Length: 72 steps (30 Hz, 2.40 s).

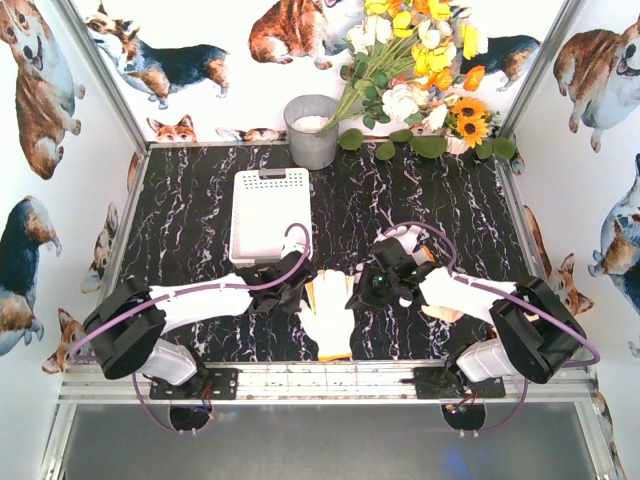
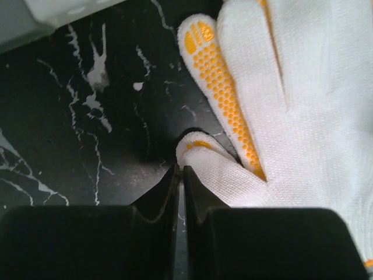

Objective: Put the gloves into the storage basket
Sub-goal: Pair the glove with the glove.

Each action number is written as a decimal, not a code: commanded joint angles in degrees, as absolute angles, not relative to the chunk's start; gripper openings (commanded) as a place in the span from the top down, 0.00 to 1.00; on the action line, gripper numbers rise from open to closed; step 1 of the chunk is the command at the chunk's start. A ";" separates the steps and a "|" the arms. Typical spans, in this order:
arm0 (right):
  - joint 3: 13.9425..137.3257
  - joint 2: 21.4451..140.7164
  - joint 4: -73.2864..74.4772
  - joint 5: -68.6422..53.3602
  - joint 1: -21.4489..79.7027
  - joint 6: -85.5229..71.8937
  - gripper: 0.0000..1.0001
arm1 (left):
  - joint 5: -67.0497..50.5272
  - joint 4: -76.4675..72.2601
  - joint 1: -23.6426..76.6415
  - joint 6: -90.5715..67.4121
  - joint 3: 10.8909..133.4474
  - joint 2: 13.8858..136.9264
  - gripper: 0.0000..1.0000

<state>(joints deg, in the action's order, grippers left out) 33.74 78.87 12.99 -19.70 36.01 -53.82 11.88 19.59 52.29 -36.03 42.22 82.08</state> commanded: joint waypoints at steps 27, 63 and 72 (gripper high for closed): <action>34.98 70.34 23.71 -15.97 39.25 -53.83 0.48 | 9.40 23.13 53.10 -37.36 46.79 77.40 0.58; 31.41 64.63 35.53 -11.58 54.67 -60.81 0.60 | 10.97 20.88 61.61 -48.22 41.98 74.66 0.54; 33.95 56.76 35.73 -7.05 47.19 -59.09 0.46 | 13.70 21.77 52.78 -45.91 48.11 78.79 0.56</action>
